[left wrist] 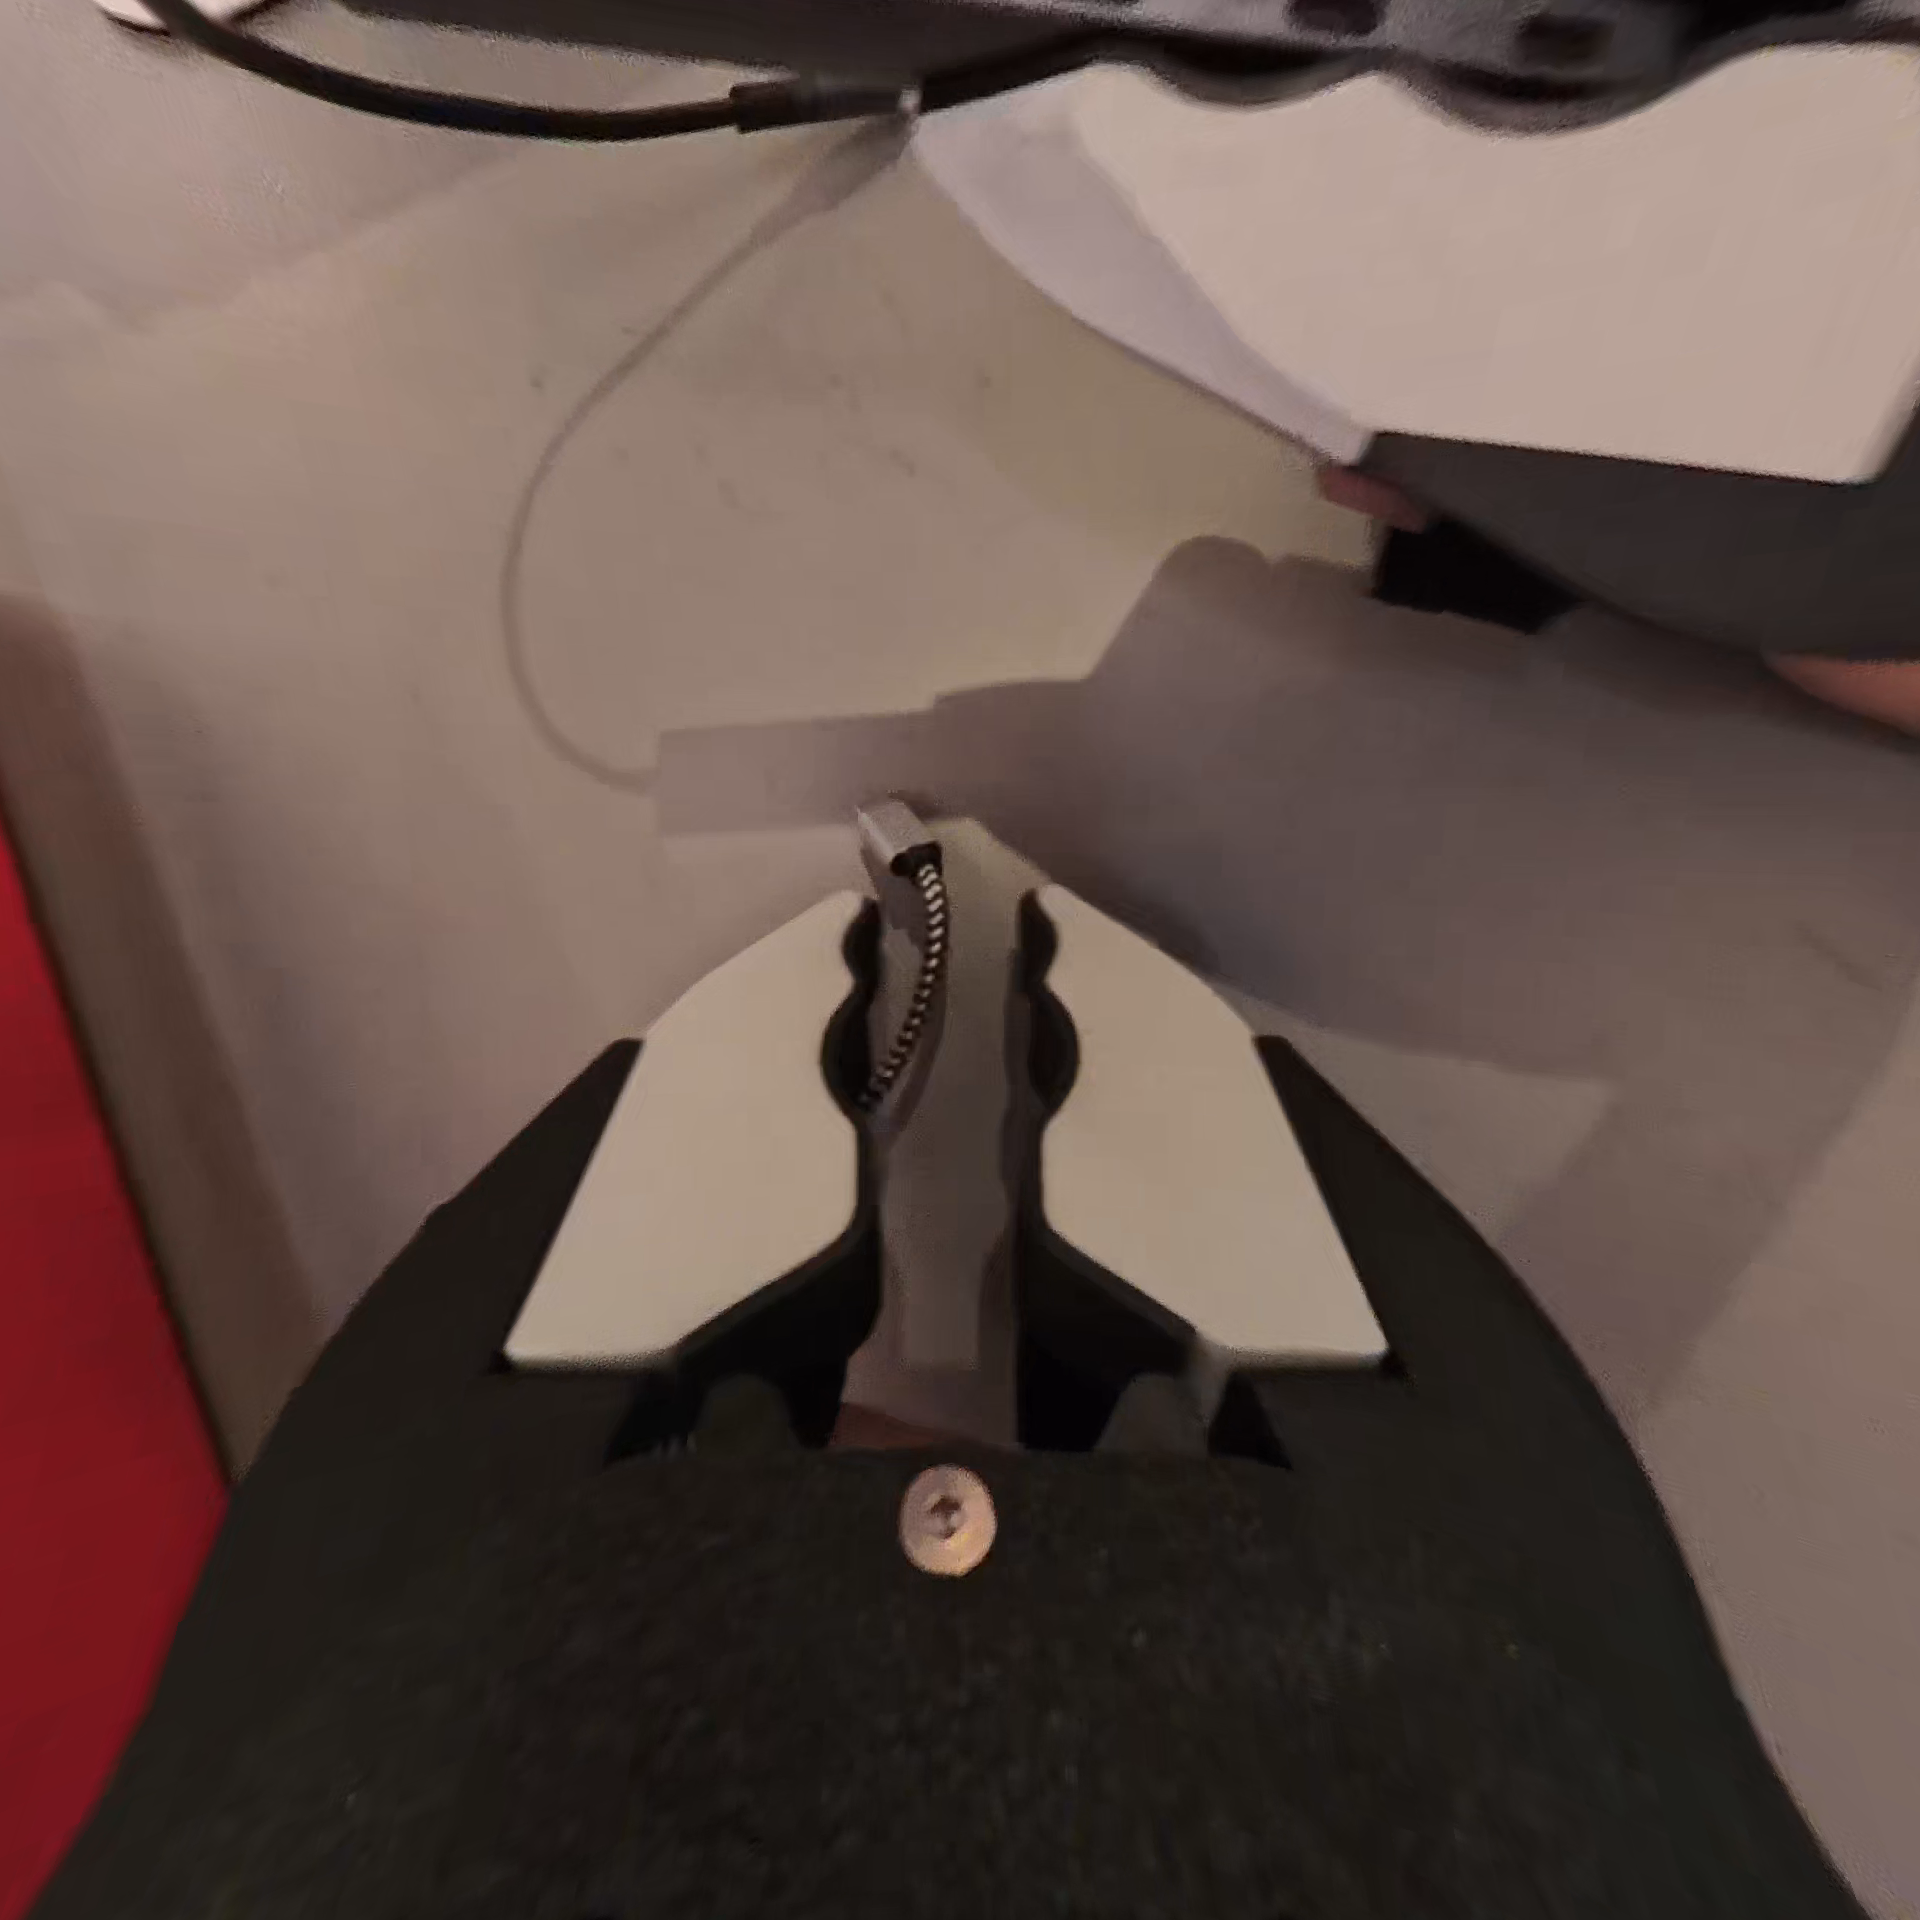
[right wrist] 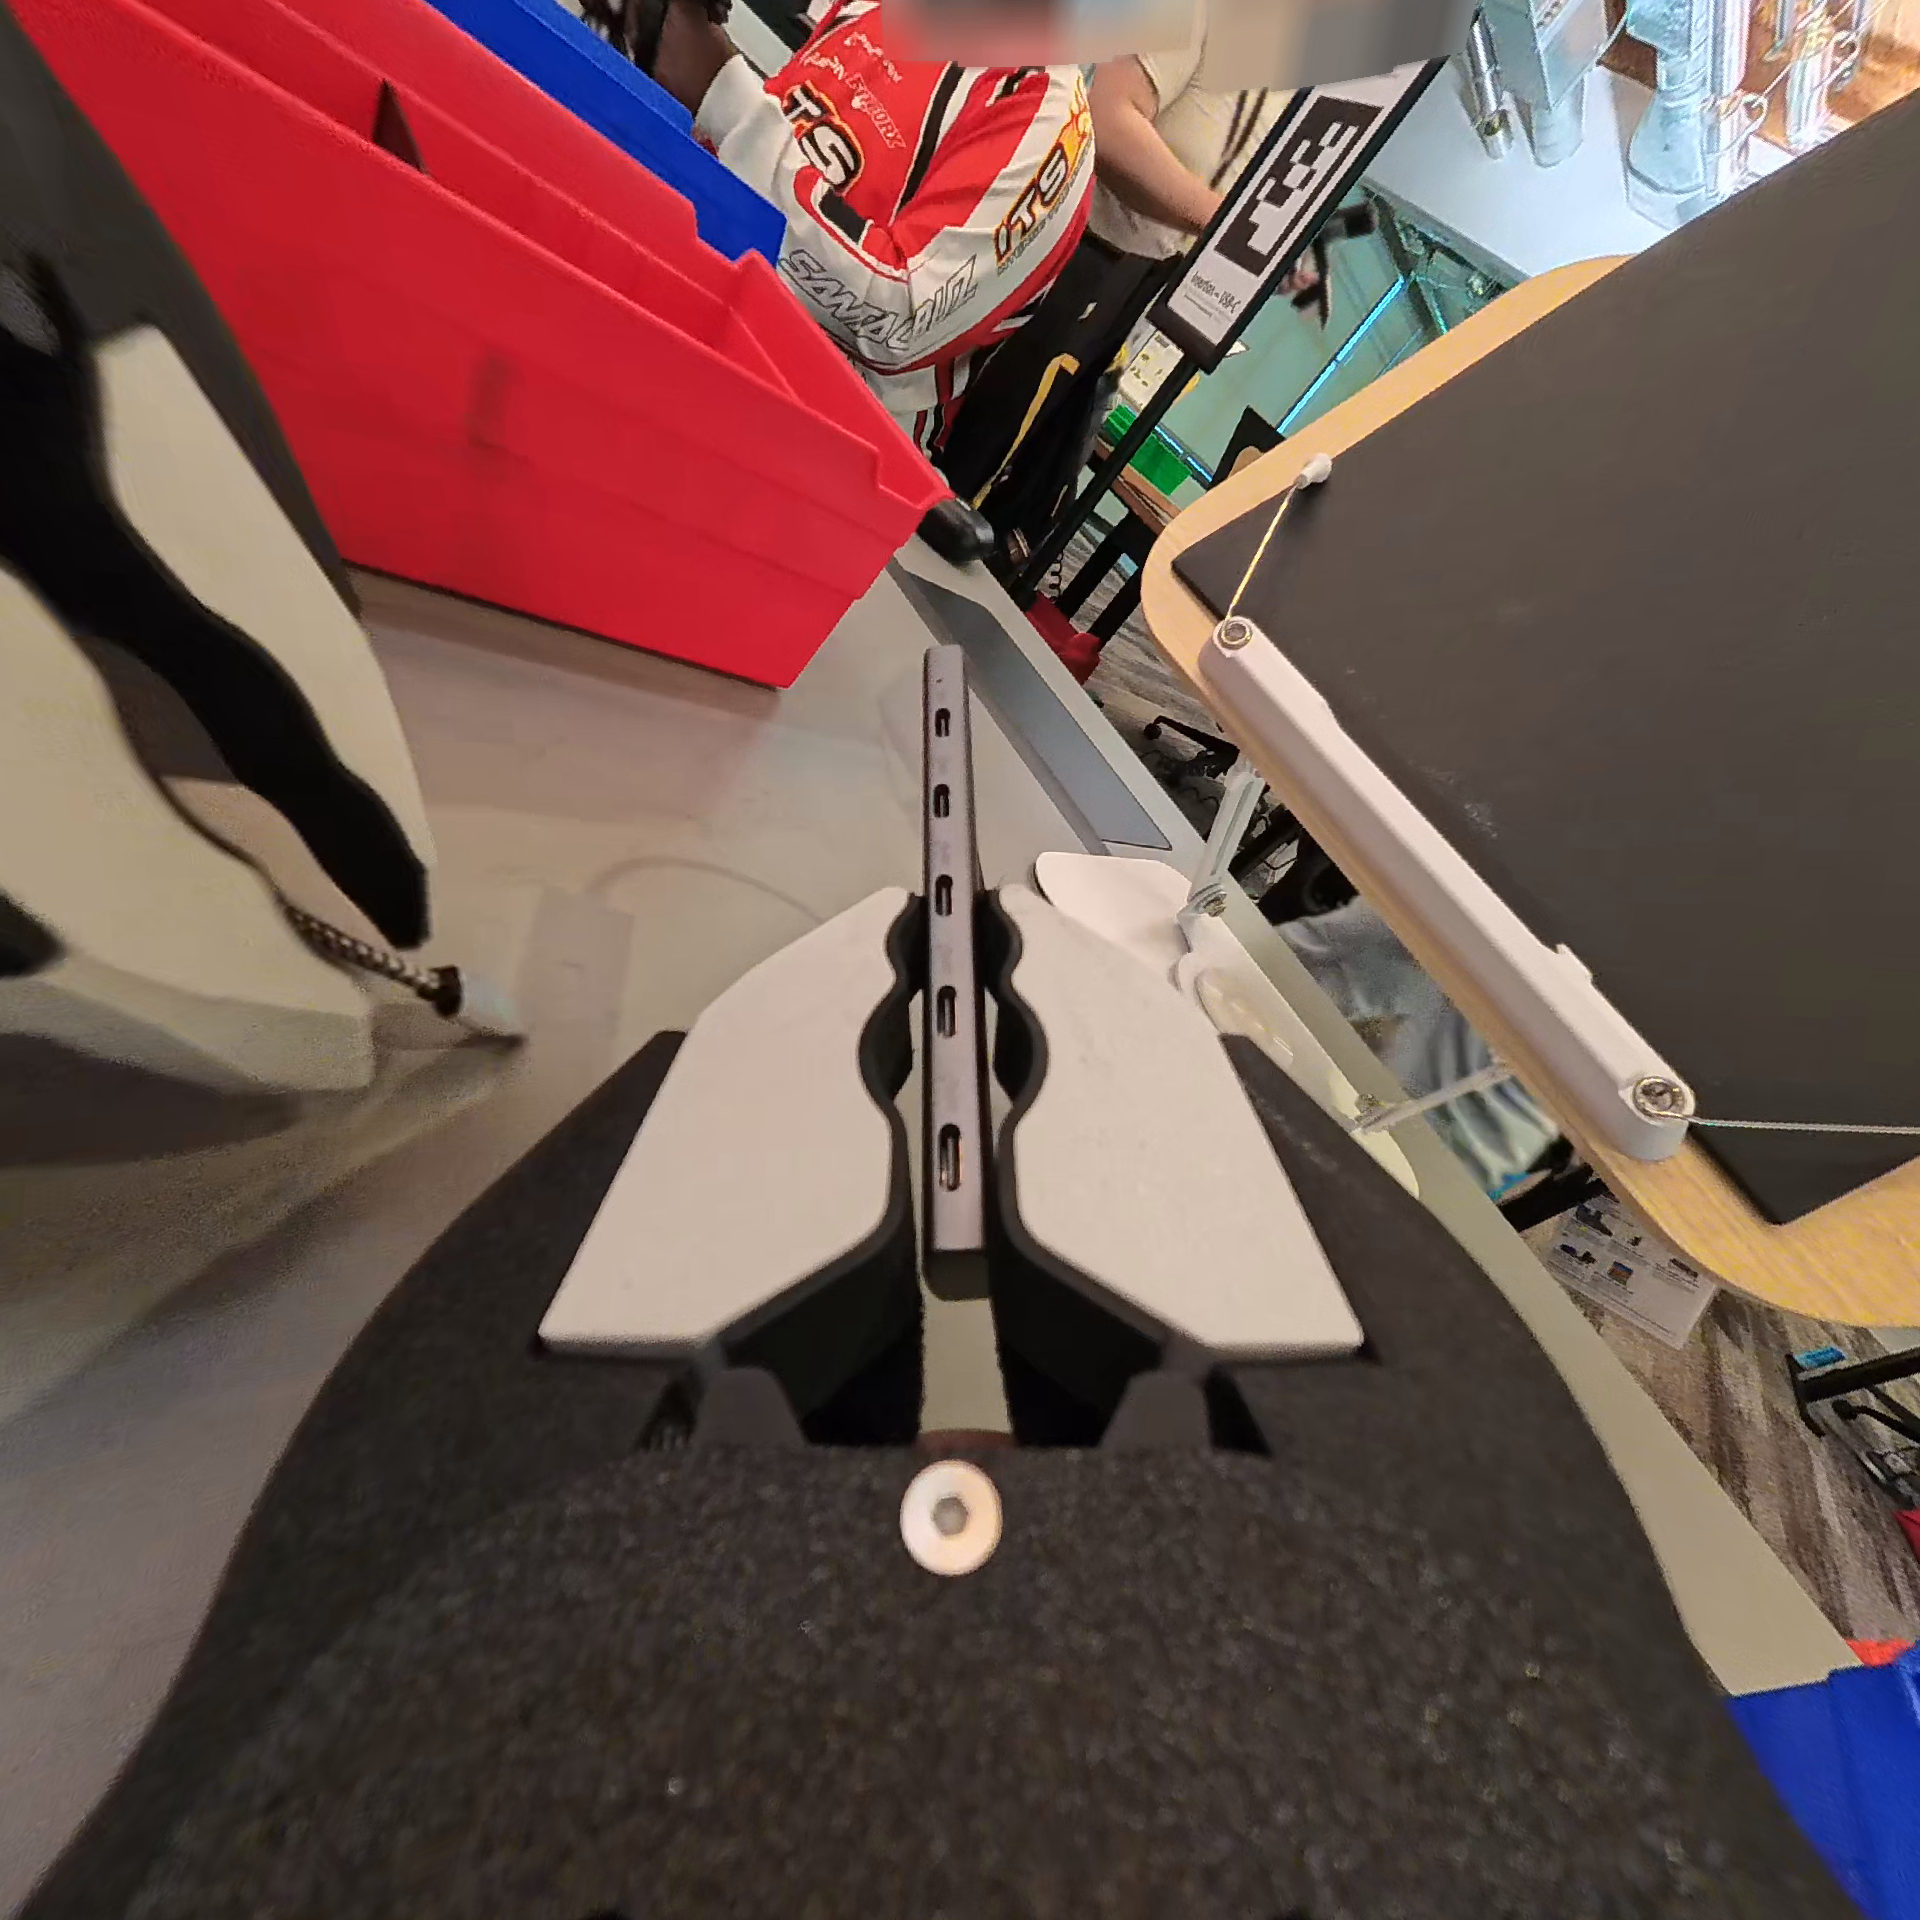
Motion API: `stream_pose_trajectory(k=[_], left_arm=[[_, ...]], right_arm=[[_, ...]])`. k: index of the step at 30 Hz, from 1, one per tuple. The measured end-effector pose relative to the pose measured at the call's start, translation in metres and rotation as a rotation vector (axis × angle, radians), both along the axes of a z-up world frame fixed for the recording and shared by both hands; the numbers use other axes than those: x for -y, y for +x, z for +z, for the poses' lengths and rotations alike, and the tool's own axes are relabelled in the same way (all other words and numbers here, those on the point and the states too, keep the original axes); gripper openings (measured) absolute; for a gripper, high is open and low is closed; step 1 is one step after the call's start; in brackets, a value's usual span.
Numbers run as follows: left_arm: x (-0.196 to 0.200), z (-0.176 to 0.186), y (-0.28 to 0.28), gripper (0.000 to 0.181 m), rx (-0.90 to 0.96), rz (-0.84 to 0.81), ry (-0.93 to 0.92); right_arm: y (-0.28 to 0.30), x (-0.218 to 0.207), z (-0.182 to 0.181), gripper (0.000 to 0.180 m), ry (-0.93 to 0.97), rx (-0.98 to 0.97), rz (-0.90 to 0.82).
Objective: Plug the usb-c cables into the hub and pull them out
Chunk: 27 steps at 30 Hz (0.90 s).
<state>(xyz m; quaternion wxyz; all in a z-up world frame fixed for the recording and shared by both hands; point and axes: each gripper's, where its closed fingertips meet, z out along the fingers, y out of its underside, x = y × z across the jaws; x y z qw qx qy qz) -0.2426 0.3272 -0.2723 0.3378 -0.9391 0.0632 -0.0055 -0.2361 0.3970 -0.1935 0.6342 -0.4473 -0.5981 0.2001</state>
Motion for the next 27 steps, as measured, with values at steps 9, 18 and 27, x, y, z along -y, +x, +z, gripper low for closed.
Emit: stream_pose_trajectory(k=[9,18,27], left_arm=[[-0.006,0.052,0.017,0.002,0.047,-0.144,0.197],[0.007,0.092,0.026,0.002,-0.020,-0.350,0.183],[0.003,0.070,0.019,0.002,-0.019,-0.321,0.134]], right_arm=[[-0.003,0.008,-0.005,0.010,0.098,0.048,0.016],[-0.006,0.015,-0.009,0.010,0.211,0.090,0.020],[-0.012,0.028,-0.016,0.010,0.330,0.152,0.024]])
